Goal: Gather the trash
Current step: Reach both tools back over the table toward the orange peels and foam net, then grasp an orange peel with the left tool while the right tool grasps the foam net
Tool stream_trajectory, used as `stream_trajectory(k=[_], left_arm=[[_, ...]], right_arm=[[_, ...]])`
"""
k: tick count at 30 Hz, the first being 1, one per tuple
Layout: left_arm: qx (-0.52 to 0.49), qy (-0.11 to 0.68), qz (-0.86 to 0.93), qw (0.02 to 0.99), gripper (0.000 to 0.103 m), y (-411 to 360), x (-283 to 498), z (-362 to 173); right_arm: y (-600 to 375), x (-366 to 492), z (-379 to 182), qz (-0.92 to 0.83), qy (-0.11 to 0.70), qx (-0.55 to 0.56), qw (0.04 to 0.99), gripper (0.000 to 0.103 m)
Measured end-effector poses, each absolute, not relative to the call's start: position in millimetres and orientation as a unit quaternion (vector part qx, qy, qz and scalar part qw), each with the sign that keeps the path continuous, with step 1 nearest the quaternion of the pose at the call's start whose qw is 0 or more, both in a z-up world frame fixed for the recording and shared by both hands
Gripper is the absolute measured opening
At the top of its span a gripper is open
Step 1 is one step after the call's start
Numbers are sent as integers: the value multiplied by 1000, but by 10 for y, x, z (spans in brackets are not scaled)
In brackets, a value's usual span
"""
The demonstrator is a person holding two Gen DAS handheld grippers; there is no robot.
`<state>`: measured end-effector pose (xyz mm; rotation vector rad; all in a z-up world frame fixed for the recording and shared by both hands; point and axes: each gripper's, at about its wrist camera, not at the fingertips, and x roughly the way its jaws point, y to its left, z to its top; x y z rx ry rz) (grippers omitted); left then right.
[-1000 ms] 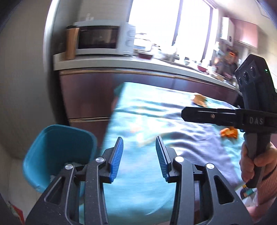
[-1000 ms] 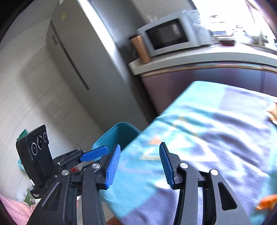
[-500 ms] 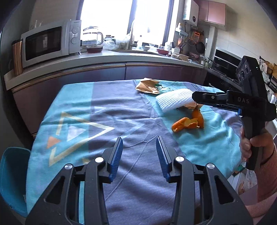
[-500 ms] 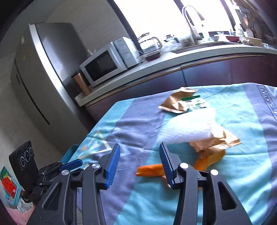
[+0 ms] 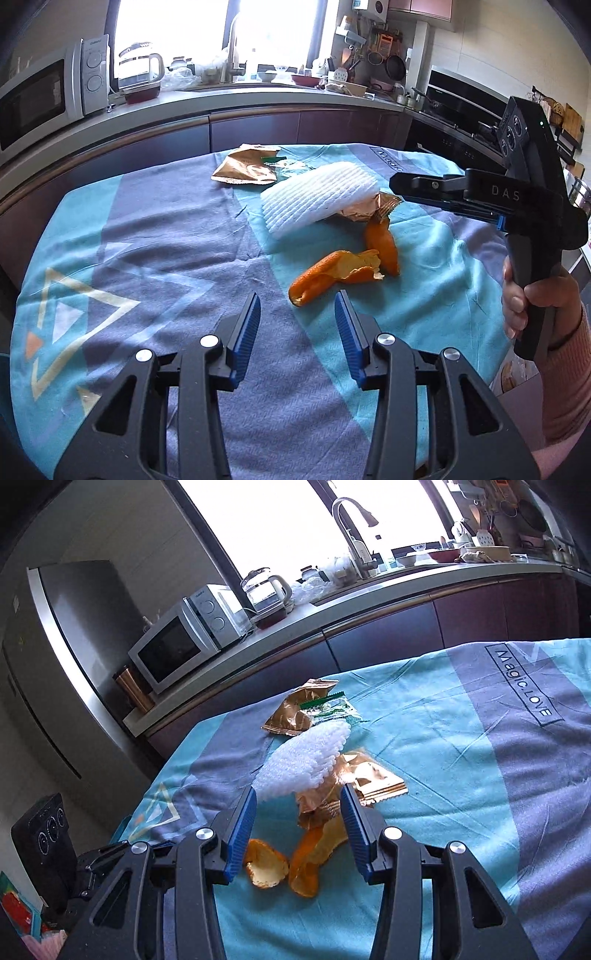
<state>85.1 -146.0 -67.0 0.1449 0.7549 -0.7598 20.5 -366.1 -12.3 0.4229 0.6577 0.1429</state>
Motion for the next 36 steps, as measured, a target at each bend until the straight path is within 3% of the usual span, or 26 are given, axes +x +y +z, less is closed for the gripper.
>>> stream_trajectory(k=[12, 14, 15, 17, 19, 22, 27, 36], left_arm=[[68, 398, -371, 836, 40, -1737, 1038, -817], [71, 406, -371, 832, 34, -1772, 1055, -842], [72, 410, -372, 829, 24, -1786, 1062, -860], [68, 416, -379, 823, 18, -1789, 1068, -882], [65, 413, -380, 825, 18, -1776, 1065, -869], [63, 409, -381, 827, 16, -1755, 1043, -849], [56, 399, -381, 832, 14, -1688, 974, -796], [34, 373, -365, 852, 13, -1350, 866, -589]], right_arm=[[-3720, 696, -259, 68, 351, 205, 911, 51], [-3708, 724, -275, 69, 353, 206, 910, 51], [-3702, 729, -277, 70, 353, 205, 910, 50], [-3686, 725, -276, 74, 352, 205, 910, 46], [-3681, 728, -281, 77, 354, 203, 910, 31], [-3666, 715, -278, 82, 354, 202, 910, 19], [-3607, 658, -209, 98, 342, 203, 912, 12], [-3463, 559, -17, 132, 319, 208, 915, 10]])
